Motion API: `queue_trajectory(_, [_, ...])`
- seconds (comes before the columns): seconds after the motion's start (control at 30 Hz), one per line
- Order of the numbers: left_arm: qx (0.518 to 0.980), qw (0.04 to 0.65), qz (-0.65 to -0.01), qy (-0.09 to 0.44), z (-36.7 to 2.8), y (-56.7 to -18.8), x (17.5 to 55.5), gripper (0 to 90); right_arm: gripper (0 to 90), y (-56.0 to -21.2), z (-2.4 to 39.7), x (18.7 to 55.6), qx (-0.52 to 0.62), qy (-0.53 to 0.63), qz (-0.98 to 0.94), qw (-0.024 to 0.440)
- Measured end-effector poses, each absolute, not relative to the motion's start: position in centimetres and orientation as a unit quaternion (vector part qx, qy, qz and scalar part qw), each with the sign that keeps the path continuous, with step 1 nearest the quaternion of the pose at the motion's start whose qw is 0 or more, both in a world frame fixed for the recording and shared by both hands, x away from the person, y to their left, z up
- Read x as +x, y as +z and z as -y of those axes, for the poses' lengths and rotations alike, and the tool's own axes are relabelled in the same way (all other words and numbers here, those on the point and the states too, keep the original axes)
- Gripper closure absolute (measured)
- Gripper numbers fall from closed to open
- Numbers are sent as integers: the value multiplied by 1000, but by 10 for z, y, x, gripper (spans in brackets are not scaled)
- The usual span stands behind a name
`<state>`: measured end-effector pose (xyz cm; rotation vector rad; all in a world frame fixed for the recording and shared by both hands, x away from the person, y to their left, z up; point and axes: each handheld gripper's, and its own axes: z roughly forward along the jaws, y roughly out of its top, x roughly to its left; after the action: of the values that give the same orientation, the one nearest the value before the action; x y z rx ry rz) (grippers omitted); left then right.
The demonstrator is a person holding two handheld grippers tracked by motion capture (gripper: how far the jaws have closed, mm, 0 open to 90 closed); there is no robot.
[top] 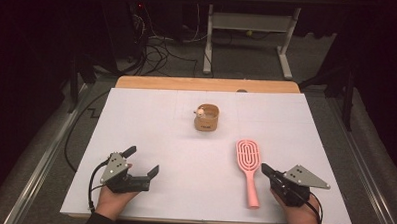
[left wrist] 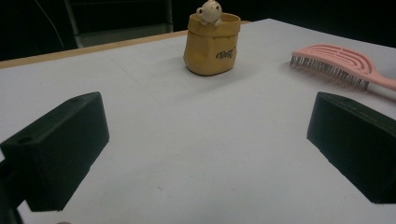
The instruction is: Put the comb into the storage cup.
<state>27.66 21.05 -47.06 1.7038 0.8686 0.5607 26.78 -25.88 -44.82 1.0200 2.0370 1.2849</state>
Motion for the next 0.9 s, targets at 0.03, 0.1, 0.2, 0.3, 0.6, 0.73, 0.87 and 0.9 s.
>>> queue_trajectory(0.03, [718,544,-366,236,-211,-471,277,0,900,-448,259,268,377,474,-752,260])
queue_trajectory(0.1, [717,544,-366,235,-211,-470,277,0,900,-449,252,267,368,470,-764,245])
queue_trajectory(0.2, [716,545,-367,235,-211,-470,277,0,900,-450,247,266,358,465,-775,234])
queue_trajectory(0.3, [715,547,-368,234,-211,-470,277,0,900,-451,242,266,352,457,-784,228])
queue_trajectory(0.6, [713,551,-367,230,-211,-470,276,0,900,-456,226,266,324,421,-826,189])
queue_trajectory(0.73, [712,551,-367,233,-210,-470,276,0,900,-457,224,266,323,412,-832,184])
queue_trajectory(0.87, [713,550,-366,233,-210,-471,277,0,900,-459,225,268,329,403,-836,173])
queue_trajectory(0.9, [712,552,-367,233,-210,-470,277,0,900,-459,226,269,338,401,-835,165])
